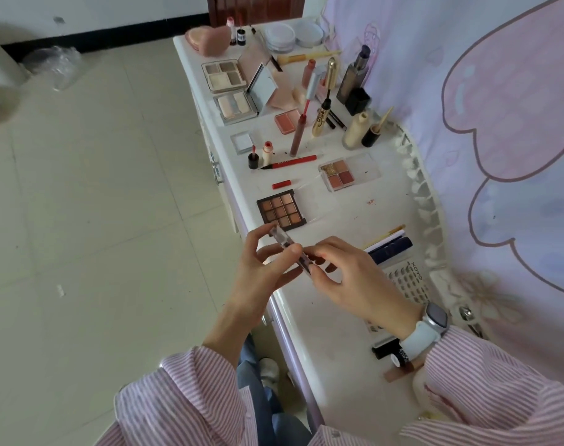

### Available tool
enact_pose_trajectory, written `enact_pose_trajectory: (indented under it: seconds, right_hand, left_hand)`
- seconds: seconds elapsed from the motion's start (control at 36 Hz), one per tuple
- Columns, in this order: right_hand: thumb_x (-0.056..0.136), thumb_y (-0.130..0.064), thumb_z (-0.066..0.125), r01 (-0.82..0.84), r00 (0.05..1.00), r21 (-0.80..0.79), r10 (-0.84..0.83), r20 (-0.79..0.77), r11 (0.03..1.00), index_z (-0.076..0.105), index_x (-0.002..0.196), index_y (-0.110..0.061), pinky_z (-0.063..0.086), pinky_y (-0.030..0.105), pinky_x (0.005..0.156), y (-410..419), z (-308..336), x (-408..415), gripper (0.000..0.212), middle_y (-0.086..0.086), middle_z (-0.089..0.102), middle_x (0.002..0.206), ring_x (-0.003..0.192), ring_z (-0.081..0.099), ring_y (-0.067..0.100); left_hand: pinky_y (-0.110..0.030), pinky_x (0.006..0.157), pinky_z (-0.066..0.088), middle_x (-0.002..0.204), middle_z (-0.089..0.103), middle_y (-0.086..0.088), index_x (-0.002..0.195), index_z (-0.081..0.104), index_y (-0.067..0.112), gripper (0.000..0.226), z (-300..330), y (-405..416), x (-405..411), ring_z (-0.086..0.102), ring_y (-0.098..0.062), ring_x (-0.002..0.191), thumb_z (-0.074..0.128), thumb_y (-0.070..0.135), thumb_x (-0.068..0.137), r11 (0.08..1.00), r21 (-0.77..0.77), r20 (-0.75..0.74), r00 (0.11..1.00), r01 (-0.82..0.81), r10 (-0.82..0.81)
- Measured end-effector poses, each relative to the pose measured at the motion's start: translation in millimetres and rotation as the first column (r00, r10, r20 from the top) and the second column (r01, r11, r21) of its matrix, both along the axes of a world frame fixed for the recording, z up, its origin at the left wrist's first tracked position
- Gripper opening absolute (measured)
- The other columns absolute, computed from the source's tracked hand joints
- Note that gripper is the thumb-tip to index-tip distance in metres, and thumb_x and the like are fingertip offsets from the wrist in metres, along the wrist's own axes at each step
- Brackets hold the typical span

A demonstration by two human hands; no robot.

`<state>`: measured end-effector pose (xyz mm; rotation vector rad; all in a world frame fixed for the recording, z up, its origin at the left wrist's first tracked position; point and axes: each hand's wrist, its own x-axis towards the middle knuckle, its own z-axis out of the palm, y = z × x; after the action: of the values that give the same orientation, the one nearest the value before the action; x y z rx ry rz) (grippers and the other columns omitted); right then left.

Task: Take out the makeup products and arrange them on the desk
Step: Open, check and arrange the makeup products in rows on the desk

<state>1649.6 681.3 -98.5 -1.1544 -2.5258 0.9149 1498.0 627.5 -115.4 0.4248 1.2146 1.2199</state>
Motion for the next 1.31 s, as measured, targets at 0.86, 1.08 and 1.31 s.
enact_pose_trajectory:
  seconds: [0.86,1.08,1.31]
  right_hand:
    - [0.095,-0.01,0.041,0.232,0.972,-0.16,-0.223,0.073,0.959,0.048,0.087,-0.021,0.033,0.015,0.043,31.5,16.0,34.0,0.016,-0.007,0.042,0.055,0.042,0.043,0.002]
    - [0.099,-0.014,0.033,0.477,0.871,0.011,-0.474,0.131,0.879,0.053,0.106,-0.009,0.035,0.009,0.053,58.7,14.2,69.0,0.022,-0.008,0.046,0.071,0.065,0.046,0.01]
    - [0.098,-0.011,0.029,0.65,0.75,0.077,-0.654,0.1,0.756,0.052,0.103,-0.001,0.036,0.029,0.067,105.9,6.1,76.9,0.025,0.007,0.052,0.087,0.079,0.049,0.022]
  left_hand:
    - [-0.041,0.088,0.053,0.104,0.068,-0.011,0.125,0.054,0.016,0.046,-10.2,9.4,23.3,0.065,-0.026,0.099,0.045,0.041,0.089,0.986,-0.008,0.175,0.971,0.166,-0.162]
    - [-0.038,0.091,0.051,0.119,0.062,-0.005,0.124,0.049,0.026,0.032,-10.8,30.6,41.3,0.064,-0.022,0.104,0.04,0.04,0.096,0.979,-0.09,0.183,0.97,0.181,-0.162]
    - [-0.031,0.095,0.041,0.126,0.055,-0.002,0.127,0.053,0.014,0.033,-32.6,21.1,53.1,0.05,-0.019,0.116,0.051,0.019,0.094,0.986,-0.049,-0.847,0.517,0.157,-0.124]
